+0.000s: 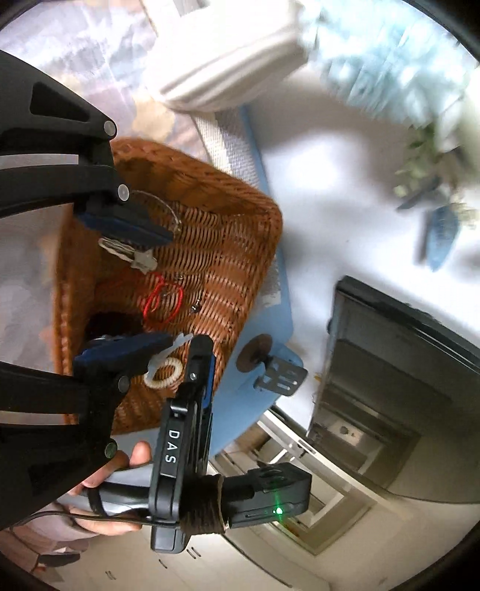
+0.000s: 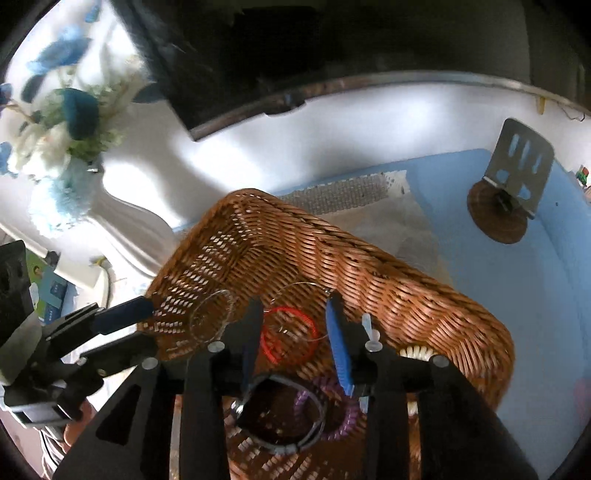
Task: Organize jewelry
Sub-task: 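Carry the keys and earring into the basket and open both tools, then move both tools back to the cloth and close the left tool on the gold charm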
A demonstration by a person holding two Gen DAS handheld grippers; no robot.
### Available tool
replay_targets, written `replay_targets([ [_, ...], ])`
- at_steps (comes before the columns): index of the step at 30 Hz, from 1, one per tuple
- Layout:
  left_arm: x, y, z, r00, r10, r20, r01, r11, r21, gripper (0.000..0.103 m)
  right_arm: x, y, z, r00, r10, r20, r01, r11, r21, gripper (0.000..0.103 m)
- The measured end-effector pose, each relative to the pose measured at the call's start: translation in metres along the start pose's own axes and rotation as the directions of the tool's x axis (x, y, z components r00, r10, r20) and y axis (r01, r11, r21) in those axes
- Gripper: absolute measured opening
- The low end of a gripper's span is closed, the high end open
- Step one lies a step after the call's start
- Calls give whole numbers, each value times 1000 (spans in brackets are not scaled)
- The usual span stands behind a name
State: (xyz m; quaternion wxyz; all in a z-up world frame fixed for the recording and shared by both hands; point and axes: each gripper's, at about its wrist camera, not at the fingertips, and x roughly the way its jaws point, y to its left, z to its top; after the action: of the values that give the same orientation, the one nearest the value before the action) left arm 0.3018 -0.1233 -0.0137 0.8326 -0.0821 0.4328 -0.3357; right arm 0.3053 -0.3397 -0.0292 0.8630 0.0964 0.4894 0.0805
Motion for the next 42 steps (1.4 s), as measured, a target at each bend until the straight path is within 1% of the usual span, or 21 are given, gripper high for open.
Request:
replay_targets([
  [3, -24, -3, -9, 1000, 7, 19, -7, 1000, 15, 50, -17, 11, -6, 1000, 17, 13, -17, 1000, -9, 39],
  [8, -66, 2, -33, 998, 35, 48, -36, 999, 24, 51, -51, 41, -30, 998, 40, 55, -36, 997, -61, 39],
  [12, -101, 13, -59, 995, 61, 77, -62, 998, 16, 51, -75, 66, -59, 994, 70, 83, -60, 992, -112, 41],
  [15, -125, 25, -82, 991, 83, 102, -83, 997, -8, 51, -84, 82, -83, 991, 87, 98, -73, 988, -138, 45],
  [17, -135, 36, -93, 990, 95, 107, -92, 995, -31, 51, -87, 92, -101, 990, 104, 94, -88, 984, -157, 45],
  [19, -139, 46, -103, 990, 102, 101, -96, 994, -60, 51, -86, 102, -119, 991, 103, 85, -86, 979, -186, 45],
  [21, -141, 56, -113, 990, 106, 92, -98, 992, -84, 51, -86, 111, -134, 992, 96, 79, -77, 973, -216, 45],
  [23, -139, 64, -124, 989, 123, 80, -115, 989, -93, 51, -84, 118, -149, 994, 90, 69, -71, 967, -246, 45],
  [25, -132, 65, -132, 986, 157, 58, -153, 986, -69, 51, -82, 121, -160, 994, 88, 57, -71, 962, -263, 45],
  [27, -116, 65, -139, 977, 215, 7, -215, 977, -5, 51, -80, 122, -171, 996, 86, 39, -72, 959, -276, 45],
  [28, -108, 63, -142, 970, 241, -17, -240, 970, 30, 51, -78, 121, -177, 996, 83, 30, -72, 958, -278, 45],
  [30, -90, 63, -153, 939, 338, -69, -327, 936, 127, 51, -74, 115, -184, 997, 74, 12, -68, 960, -271, 45],
  [31, -80, 63, -158, 919, 383, -89, -364, 915, 173, 51, -72, 111, -188, 997, 71, 4, -67, 962, -265, 45],
  [32, -76, 64, -160, 920, 378, -101, -356, 915, 190, 51, -69, 106, -191, 998, 69, -4, -68, 963, -259, 45],
  [34, -71, 63, -164, 933, 343, -113, -315, 926, 207, 51, -63, 98, -197, 998, 66, -21, -69, 968, -241, 45],
  [35, -69, 62, -165, 934, 341, -112, -311, 925, 218, 51, -60, 95, -199, 997, 65, -30, -71, 969, -236, 45],
  [38, -61, 56, -163, 930, 353, -104, -317, 911, 263, 51, -52, 91, -209, 996, 70, -55, -81, 967, -241, 45],
  [41, -52, 57, -160, 918, 381, -109, -339, 897, 285, 51, -46, 96, -220, 996, 66, -66, -83, 953, -293, 45],
  [42, -51, 58, -159, 920, 378, -105, -337, 897, 285, 51, -46, 99, -223, 996, 66, -67, -84, 947, -311, 45],
])
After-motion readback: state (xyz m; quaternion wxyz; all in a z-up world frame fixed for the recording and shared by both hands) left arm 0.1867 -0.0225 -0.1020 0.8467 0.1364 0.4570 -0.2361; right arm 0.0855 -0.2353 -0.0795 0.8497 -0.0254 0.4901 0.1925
